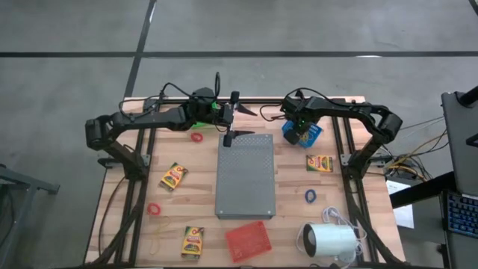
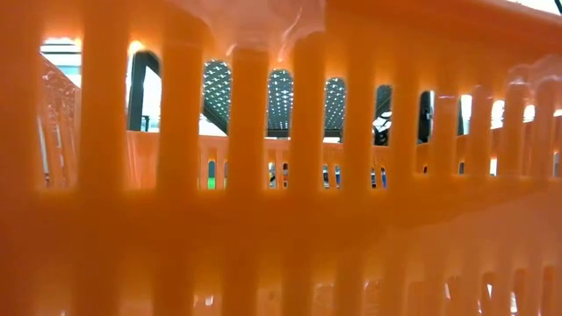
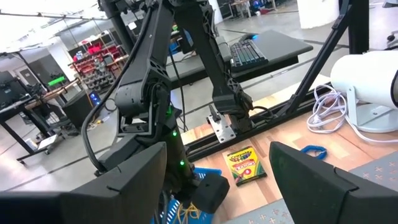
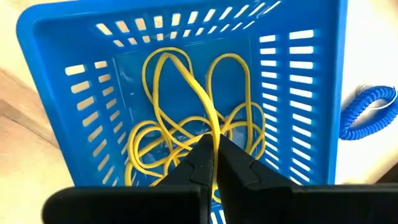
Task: Pick & Place Office Desk Supplies
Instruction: Put the top yellow rubber band into the blue basket, then put the yellow rubber band into the blue basket
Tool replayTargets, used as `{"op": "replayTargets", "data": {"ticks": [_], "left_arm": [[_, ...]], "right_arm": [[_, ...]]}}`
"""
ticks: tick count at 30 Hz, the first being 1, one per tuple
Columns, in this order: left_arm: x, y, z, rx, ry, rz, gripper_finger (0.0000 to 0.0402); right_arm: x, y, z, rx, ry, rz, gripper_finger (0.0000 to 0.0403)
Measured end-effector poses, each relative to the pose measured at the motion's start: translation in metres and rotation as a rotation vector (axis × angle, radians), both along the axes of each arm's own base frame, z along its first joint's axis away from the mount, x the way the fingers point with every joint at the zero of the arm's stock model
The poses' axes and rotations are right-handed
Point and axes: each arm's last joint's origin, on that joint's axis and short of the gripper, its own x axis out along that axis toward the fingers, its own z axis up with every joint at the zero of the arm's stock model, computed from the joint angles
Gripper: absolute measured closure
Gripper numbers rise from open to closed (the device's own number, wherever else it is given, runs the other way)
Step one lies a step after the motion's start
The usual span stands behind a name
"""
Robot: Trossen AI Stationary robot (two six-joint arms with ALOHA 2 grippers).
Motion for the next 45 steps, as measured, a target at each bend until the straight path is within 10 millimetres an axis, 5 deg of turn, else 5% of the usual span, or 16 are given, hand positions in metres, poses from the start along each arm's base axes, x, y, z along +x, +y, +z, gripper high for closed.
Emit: {"op": "replayTargets", "data": {"ticks": [6,23,39,45], "left_arm": [[0.0,0.0,-0.001,-0.002,0.008,0.0,0.0113],[0.0,0.0,-0.001,0.0,0.007,-0.001,0.0113],[0.0,0.0,-0.003,-0.102,0.038,0.014,0.0113],[-0.001,0.0,-0.003,-0.077,0.038,0.011,0.0113]], "right_arm": [[0.0,0.0,0.0,0.0,0.001,0.003,0.0372],[0.0,0.0,0.0,-0.003,0.003,0.006,0.0221],[0.001,-0.001,0.001,-0.016,-0.017,-0.003,0.0211],[-0.002,0.002,0.017,-0.05,-0.072,-0.027,0.0211]]}}
